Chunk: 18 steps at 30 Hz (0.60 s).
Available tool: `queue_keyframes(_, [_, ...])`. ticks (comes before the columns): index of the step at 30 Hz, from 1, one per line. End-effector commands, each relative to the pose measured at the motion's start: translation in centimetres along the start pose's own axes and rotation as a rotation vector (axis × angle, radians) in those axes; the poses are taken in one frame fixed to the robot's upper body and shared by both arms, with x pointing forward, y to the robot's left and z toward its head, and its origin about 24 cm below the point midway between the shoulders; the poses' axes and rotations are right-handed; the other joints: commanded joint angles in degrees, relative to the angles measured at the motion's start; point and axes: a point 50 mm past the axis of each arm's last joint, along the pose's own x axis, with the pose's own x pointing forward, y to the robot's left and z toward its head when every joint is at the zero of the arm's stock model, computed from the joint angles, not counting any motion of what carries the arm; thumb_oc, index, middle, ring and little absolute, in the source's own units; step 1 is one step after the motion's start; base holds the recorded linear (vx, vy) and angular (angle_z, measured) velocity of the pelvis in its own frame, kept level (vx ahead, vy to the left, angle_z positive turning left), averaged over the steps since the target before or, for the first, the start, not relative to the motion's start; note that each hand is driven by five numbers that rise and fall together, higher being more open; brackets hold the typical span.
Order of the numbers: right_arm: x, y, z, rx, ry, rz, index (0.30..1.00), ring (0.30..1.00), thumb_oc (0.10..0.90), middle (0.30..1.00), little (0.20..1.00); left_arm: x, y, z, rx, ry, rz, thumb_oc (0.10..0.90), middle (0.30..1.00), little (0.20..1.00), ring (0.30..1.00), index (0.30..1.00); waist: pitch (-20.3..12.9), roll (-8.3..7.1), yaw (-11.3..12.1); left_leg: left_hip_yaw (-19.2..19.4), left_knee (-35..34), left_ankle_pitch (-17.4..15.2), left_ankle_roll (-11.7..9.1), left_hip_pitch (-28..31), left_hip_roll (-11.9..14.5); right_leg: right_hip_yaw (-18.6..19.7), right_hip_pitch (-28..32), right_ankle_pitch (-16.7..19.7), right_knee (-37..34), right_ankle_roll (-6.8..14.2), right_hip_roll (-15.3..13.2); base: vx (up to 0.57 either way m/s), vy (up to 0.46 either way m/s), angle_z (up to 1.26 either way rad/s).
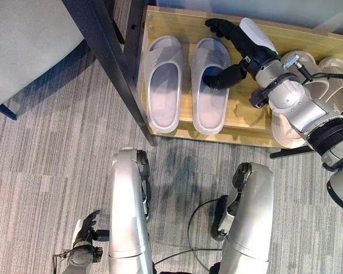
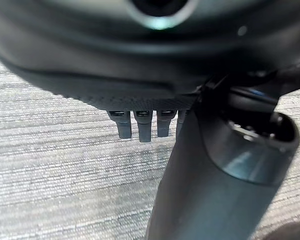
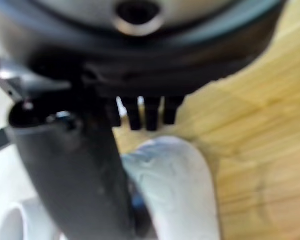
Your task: Arrange the slippers neatly on the shoe rack.
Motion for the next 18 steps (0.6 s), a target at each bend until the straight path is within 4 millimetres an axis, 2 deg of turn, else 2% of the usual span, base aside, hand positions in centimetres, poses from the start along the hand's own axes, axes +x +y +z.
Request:
queue_keyframes(1, [2.7,-7.6,6.8,0.005,-0.212,-0.256,0.9,0.9,0.8,0.9,0.9,-0.9,0.0,-1.5,0.084,0.014,-0.05,0.8,0.9,0.9,0.9,0.9,-1.31,0.75,4.14,-7.74,-2.42,-9.42,2.44,6.66,-1.21,5.54,-0.63,3.39,-3.2,-9.05,0.5,0.0,0.0,0.0])
queue_keyframes(14, [3.5,-7.5,8.0,-0.028,-0.224,-0.281,0.9,0.9,0.8,0.9,0.9,-1.2,0.3,-2.4,0.107,0.046,-0.053,0.8,0.9,0.9,0.9,0.9,-1.31,0.6,4.41,-7.39,-2.68,-9.29,2.36,6.66,-1.38,6.04,-0.63,3.85,-3.38,-8.91,0.69,0.0,0.0,0.0])
queue_keyframes(16, [3.6,-7.2,8.4,-0.036,-0.232,-0.282,0.9,0.9,0.8,0.9,0.9,-1.0,0.2,-2.0,0.097,0.033,-0.045,0.8,0.9,0.9,0.9,0.9,-1.31,0.47,4.36,-7.4,-2.55,-9.4,2.36,6.66,-1.4,6.02,-0.63,3.91,-3.47,-8.87,0.69,-0.01,0.017,0.0])
queue_keyframes(17, [3.7,-6.9,8.5,-0.039,-0.238,-0.278,0.9,0.9,0.8,0.9,0.9,-0.5,0.3,-0.8,0.059,-0.011,-0.023,0.8,0.9,0.9,0.9,0.9,-1.31,0.41,4.39,-7.44,-2.57,-9.34,2.34,6.66,-1.41,5.91,-0.63,3.96,-3.6,-8.82,0.56,0.0,0.0,0.0])
queue_keyframes(18, [3.7,-6.9,8.5,-0.039,-0.238,-0.278,0.9,0.9,0.8,0.9,0.9,-0.5,0.3,-0.8,0.059,-0.011,-0.023,0.8,0.9,0.9,0.9,0.9,-1.31,0.41,4.39,-7.44,-2.57,-9.33,2.34,6.66,-1.41,5.91,-0.63,3.96,-3.61,-8.82,0.56,0.0,0.0,0.0])
